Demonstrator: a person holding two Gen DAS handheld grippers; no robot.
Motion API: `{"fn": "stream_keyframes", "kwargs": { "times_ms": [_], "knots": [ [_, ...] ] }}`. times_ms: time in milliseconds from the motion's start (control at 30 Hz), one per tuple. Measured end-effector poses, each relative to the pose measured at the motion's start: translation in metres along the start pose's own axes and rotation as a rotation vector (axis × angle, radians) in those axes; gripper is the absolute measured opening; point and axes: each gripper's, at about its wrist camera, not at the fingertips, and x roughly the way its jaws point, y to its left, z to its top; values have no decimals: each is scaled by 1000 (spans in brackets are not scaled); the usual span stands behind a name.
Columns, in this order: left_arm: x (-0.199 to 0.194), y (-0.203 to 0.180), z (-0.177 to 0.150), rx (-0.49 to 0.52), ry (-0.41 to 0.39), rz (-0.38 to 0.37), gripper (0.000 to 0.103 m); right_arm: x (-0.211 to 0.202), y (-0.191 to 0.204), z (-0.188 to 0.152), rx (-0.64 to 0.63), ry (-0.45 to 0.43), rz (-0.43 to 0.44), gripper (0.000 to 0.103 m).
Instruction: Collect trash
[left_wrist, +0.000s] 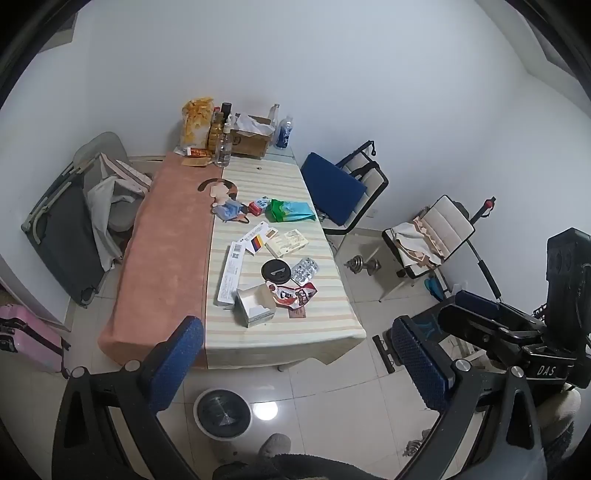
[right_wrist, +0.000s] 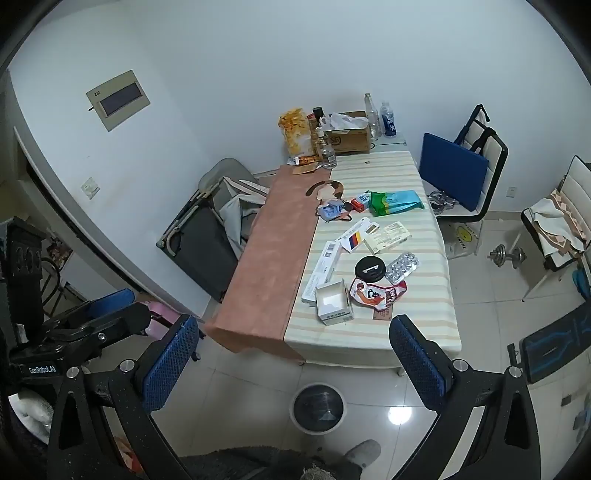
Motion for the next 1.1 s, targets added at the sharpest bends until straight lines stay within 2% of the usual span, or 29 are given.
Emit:
{"fn": "stream_keyframes", "kwargs": {
  "times_ms": [500, 1100],
  "knots": [
    [-4, -11, 4, 16, -1, -14, 103, 0, 7, -1, -4, 1, 5, 103],
    [-3, -16, 9, 36, 3, -23, 103, -9, -2, -5, -6, 6, 24, 103]
  ]
}}
